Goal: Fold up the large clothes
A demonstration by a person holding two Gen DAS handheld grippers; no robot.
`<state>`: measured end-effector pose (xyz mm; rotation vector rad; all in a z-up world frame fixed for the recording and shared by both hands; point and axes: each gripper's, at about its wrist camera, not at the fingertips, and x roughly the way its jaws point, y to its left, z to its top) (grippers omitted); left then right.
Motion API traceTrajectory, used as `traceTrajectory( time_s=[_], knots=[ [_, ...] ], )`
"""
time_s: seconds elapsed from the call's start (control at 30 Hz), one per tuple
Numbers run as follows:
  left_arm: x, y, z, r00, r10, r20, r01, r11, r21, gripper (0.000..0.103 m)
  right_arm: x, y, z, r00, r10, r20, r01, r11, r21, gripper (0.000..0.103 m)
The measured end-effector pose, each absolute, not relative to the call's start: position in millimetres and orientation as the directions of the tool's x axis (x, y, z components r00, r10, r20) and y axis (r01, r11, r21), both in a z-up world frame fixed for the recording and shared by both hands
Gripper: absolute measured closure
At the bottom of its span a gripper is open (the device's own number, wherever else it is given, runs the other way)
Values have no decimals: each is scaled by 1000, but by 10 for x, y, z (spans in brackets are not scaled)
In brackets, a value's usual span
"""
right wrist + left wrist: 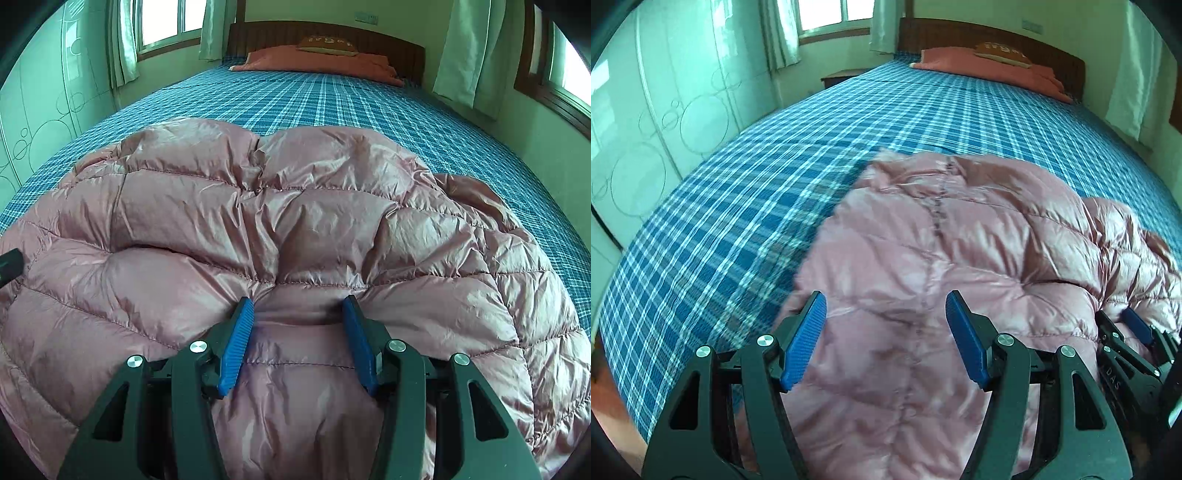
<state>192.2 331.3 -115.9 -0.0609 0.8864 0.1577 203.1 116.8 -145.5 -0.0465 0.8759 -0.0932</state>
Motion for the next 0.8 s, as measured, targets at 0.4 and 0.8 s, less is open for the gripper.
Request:
traceTrajectory(
  time_s=[0.4,0.8],
  knots=[
    [1765,3942,-1429,544,-149,-826,-268,902,-339,30,2031,1163,-1451,638,-100,-763,63,995,-78,53],
    [1823,3913,-1620,544,-288,-788,-219,858,-465,25,2031,1166,-1454,639,-102,-762,63,995,-80,53]
  ],
)
